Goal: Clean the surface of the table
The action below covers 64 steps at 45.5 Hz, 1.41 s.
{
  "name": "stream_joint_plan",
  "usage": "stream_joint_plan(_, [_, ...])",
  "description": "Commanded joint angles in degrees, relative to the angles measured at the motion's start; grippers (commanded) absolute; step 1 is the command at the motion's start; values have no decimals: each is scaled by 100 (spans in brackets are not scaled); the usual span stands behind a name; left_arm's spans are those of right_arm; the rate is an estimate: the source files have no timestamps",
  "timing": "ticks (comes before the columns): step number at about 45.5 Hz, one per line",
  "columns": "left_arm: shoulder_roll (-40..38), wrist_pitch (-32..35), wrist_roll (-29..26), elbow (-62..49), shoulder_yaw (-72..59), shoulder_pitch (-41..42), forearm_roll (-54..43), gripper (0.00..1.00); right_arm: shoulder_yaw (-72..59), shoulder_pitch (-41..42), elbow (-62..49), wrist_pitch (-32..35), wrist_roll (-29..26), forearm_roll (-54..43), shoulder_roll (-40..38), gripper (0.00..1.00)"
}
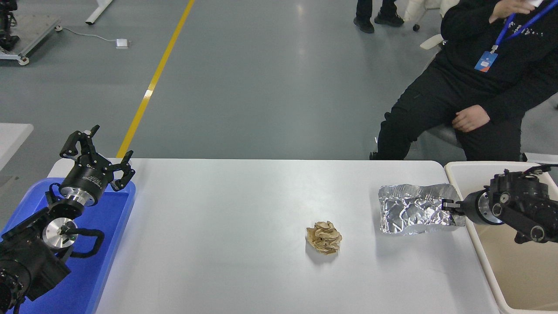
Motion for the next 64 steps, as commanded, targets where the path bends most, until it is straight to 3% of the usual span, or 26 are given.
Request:
stream_joint_plan(1, [0, 0, 0, 0, 0, 4, 0, 100, 3, 508, 1032, 458, -43, 121, -1133, 0])
stream_joint_plan(15, [0, 0, 0, 0, 0, -5, 0, 100, 3, 2195, 1508, 2233, -25, 332, -2654, 0])
stream_joint_plan(30, [0, 0, 0, 0, 0, -5, 9, 100, -6, 2811, 1499, 2839, -25, 428, -3023, 0])
stream_joint_plan(48, [0, 0, 0, 0, 0, -5, 0, 100, -103, 2636, 1218, 2638, -34, 402, -2892, 0])
stream_joint_plan(64, [0, 0, 0, 0, 0, 4, 0, 100, -6, 1433, -337, 1224, -25, 472, -1715, 0])
